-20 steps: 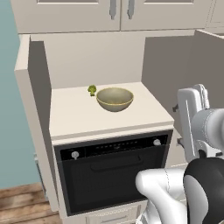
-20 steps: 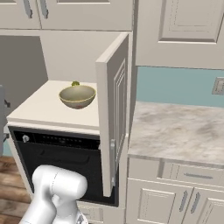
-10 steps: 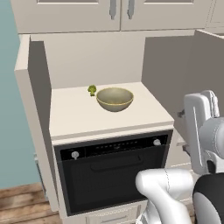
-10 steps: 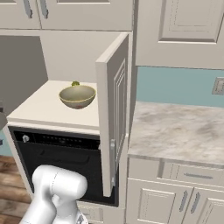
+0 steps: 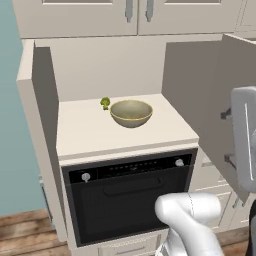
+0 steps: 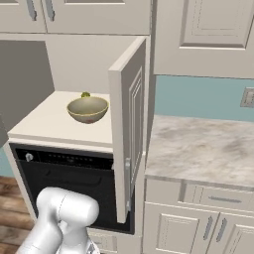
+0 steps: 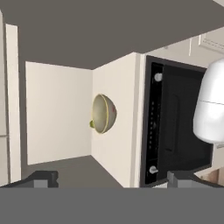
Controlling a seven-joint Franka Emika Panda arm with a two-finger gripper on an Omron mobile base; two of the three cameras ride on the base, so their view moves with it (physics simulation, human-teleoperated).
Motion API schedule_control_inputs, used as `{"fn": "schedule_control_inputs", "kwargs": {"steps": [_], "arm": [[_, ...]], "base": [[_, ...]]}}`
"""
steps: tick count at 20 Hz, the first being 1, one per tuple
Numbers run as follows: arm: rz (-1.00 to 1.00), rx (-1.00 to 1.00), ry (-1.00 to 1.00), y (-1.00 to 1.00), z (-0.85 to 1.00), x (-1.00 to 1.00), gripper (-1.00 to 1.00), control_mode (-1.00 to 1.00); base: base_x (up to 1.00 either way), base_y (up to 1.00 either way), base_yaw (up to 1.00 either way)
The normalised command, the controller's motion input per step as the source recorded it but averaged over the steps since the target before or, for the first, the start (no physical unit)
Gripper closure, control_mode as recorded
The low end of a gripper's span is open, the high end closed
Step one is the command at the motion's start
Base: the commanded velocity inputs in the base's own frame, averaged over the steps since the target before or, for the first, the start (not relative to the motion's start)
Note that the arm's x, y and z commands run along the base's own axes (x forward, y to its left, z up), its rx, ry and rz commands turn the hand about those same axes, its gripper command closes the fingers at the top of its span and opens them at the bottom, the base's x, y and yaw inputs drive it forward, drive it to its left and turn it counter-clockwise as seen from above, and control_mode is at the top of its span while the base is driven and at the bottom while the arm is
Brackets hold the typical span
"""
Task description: Pick the mug and place it in the sink. Pick the bowl and place it in the open cabinet and then close the cabinet.
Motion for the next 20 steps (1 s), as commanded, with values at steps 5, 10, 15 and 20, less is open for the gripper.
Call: {"fn": "schedule_control_inputs", "kwargs": {"steps": [5,10,15,20], "arm": [[-0.01,0.05,0.0,-0.41,0.16,-0.33,-1.0,-1.0],[0.0,0.01,0.0,-0.26,0.0,-0.29,-1.0,-1.0],[0.0,0.0,-0.04,0.1,0.0,-0.2,-1.0,-1.0],[0.0,0.0,-0.03,0.0,-0.16,0.34,-1.0,-1.0]], "base": [[0.0,0.0,0.0],[0.0,0.0,0.0],[0.0,0.0,0.0],[0.0,0.0,0.0]]}}
